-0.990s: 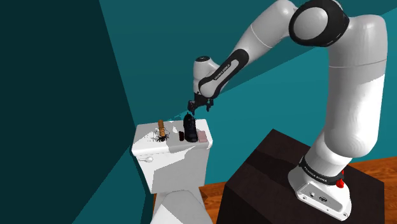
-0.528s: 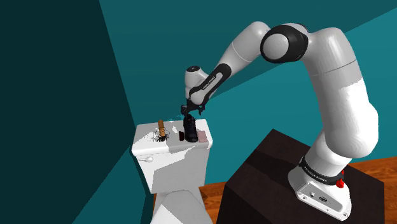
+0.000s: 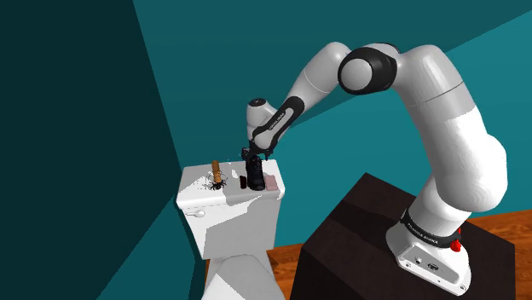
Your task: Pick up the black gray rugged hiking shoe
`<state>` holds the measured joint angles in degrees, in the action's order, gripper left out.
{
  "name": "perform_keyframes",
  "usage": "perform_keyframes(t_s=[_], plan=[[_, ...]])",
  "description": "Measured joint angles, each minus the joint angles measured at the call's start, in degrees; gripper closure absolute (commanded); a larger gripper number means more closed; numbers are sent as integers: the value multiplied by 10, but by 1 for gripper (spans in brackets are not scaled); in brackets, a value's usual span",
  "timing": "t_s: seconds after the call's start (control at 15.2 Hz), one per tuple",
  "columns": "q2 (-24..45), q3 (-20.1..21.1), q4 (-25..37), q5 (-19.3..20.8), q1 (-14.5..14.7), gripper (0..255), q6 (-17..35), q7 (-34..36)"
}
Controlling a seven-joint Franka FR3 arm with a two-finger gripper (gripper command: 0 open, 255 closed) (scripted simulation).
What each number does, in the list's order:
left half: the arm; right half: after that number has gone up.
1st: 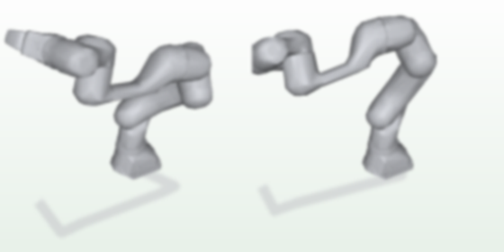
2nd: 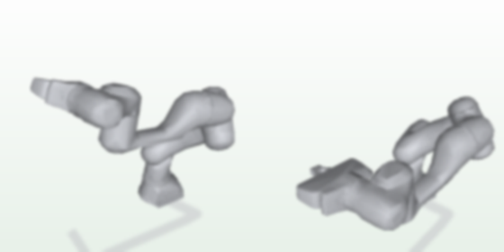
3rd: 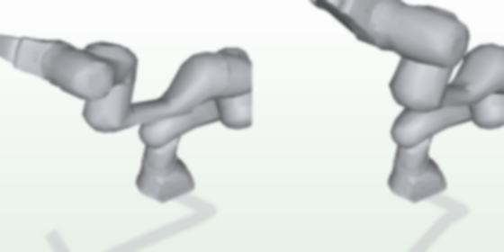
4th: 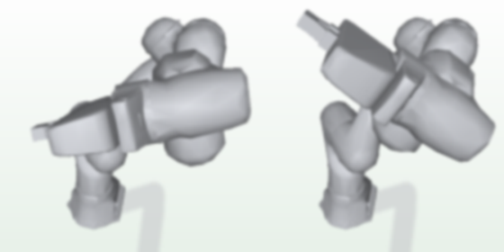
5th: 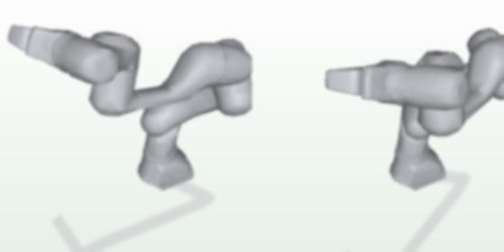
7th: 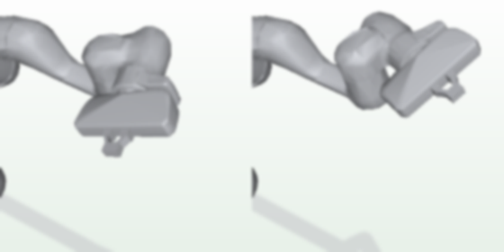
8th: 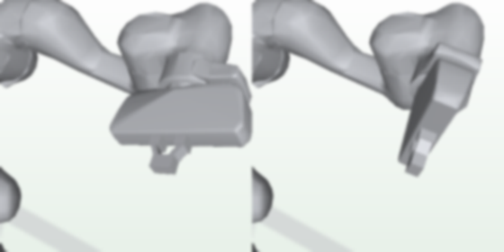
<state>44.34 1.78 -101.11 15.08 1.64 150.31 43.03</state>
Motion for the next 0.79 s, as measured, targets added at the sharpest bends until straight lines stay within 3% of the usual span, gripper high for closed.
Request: perform_keyframes(t_s=[0.07,0.79], plan=[[4,0,2,0,1,255,2,1],[3,0,2,0,1,255,2,1]])
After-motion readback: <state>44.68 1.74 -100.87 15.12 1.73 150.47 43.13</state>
